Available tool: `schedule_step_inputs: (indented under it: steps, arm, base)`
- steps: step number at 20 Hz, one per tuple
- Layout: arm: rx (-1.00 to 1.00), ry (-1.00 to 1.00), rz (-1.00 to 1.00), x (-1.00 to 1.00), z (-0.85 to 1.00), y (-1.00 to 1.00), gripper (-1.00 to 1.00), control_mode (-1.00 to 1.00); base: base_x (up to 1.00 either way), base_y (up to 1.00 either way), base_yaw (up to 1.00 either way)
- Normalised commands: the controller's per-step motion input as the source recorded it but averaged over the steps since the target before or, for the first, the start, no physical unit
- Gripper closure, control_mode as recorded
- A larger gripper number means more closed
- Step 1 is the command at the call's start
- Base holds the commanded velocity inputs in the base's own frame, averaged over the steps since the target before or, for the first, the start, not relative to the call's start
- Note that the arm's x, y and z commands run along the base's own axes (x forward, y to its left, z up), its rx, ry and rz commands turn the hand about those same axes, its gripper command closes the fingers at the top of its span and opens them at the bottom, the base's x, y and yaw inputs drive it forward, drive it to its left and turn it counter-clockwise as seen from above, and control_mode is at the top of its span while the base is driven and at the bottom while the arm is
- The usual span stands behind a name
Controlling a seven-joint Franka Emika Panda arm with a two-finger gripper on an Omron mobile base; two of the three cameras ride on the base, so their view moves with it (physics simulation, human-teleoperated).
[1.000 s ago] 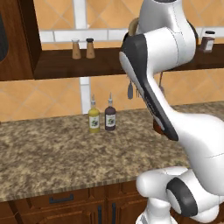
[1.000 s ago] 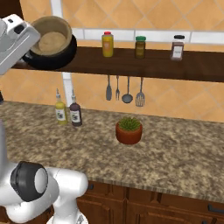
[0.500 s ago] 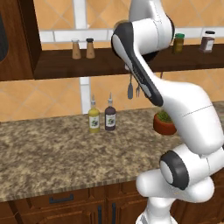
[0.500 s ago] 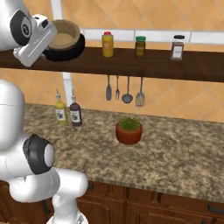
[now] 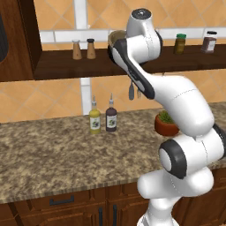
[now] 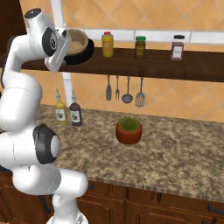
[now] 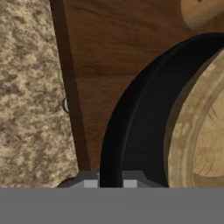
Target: Pick up the bowls on the counter and stack them on top of one another in the open cabinet. Place the smaller bowl on top of the larger bowl.
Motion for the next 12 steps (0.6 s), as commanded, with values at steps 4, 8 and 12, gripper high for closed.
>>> schedule_step_inputs:
  steps: [4, 8, 12]
  arm:
    - [-0.08, 0.0, 0.11, 0.82, -0.01, -0.17, 1.0, -1.0]
    - [-0.07, -0.01, 0.09, 0.72, 0.0, -0.06, -1.0, -1.0]
    - [-0.04, -0.04, 0.03, 0.01, 0.04, -0.01, -1.0, -1.0]
  base:
    - [0.0, 0.0, 0.0]
    - [0.0, 0.0, 0.0]
    - [0.0, 0.0, 0.0]
